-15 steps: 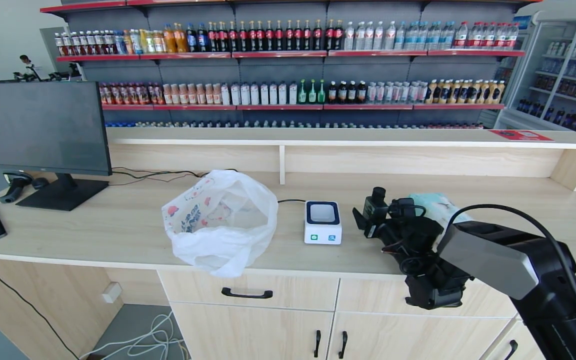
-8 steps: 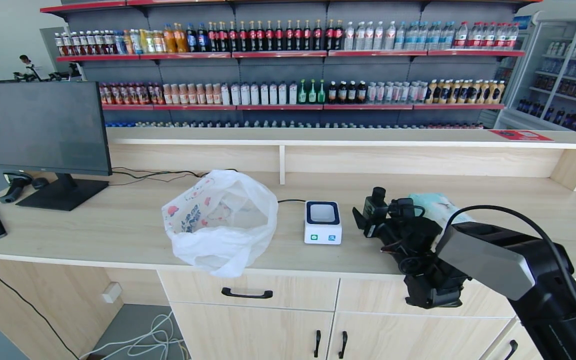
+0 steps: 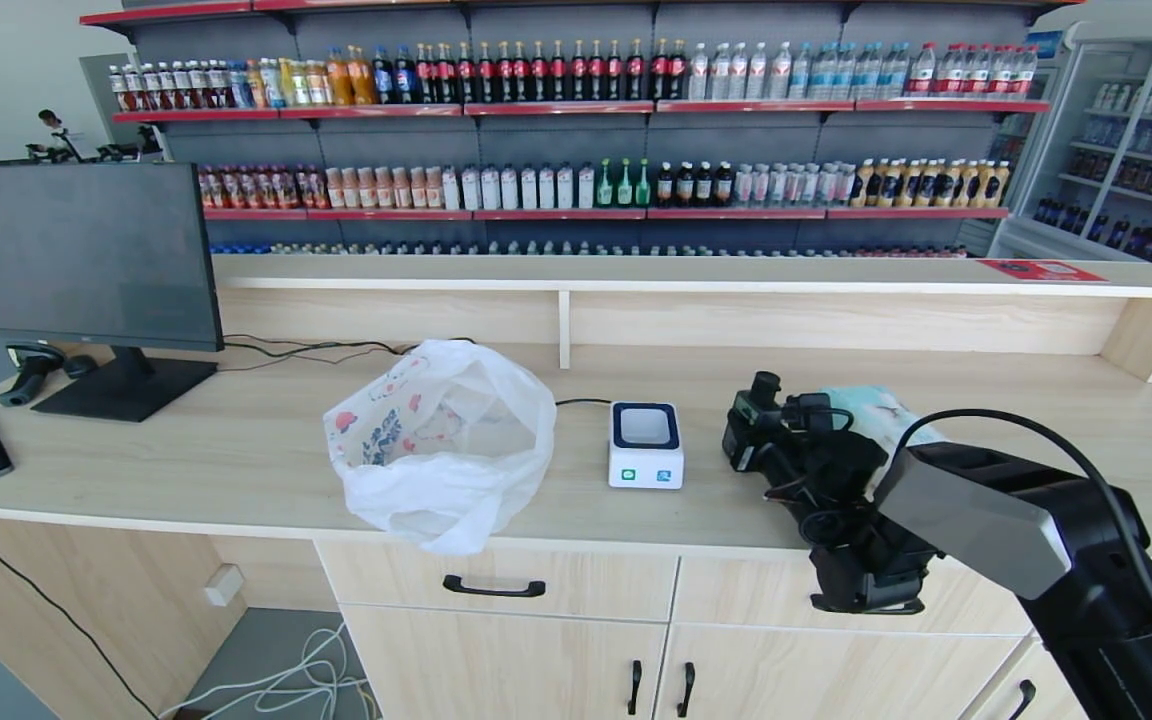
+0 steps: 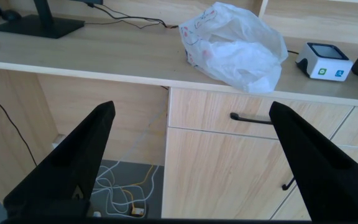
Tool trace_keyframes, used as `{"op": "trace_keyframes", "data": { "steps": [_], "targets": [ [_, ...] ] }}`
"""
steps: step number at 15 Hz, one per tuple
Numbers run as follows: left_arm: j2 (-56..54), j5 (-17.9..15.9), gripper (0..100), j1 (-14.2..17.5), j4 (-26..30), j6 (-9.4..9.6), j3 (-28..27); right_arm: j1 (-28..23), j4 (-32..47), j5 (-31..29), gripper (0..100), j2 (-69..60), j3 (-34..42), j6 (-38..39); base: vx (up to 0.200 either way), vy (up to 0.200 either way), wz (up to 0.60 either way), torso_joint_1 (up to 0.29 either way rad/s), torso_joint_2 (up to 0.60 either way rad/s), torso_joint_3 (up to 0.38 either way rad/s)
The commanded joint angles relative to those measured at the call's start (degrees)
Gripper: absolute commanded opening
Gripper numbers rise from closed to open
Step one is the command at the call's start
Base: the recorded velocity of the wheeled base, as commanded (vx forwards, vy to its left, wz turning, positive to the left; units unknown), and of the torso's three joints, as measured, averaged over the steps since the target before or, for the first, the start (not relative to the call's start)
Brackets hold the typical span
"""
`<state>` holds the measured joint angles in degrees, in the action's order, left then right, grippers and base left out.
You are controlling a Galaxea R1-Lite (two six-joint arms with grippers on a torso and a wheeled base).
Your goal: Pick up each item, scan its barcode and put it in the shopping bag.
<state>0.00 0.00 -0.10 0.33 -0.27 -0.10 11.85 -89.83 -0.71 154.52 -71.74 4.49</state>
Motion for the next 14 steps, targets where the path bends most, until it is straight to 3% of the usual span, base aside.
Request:
{"op": "trace_keyframes", "data": {
  "steps": [1, 12, 14],
  "targets": [
    [0.0, 0.0, 100, 0.0, 0.0, 0.0, 0.0, 0.0, -0.2, 0.0, 0, -0.2, -0.3, 0.0, 0.0, 0.0, 0.0, 0.0, 0.0, 0.0],
    [0.0, 0.0, 100, 0.0, 0.0, 0.0, 0.0, 0.2, -0.2, 0.6, 0, -5.8, -2.5, -1.4, 0.0, 0.0, 0.0, 0.0, 0.0, 0.0],
    [0.0, 0.0, 100, 0.0, 0.0, 0.0, 0.0, 0.7, -0.2, 0.5, 0, -11.6, 1.5, -1.4, 0.0, 0.0, 0.0, 0.0, 0.0, 0.0]
  ]
}}
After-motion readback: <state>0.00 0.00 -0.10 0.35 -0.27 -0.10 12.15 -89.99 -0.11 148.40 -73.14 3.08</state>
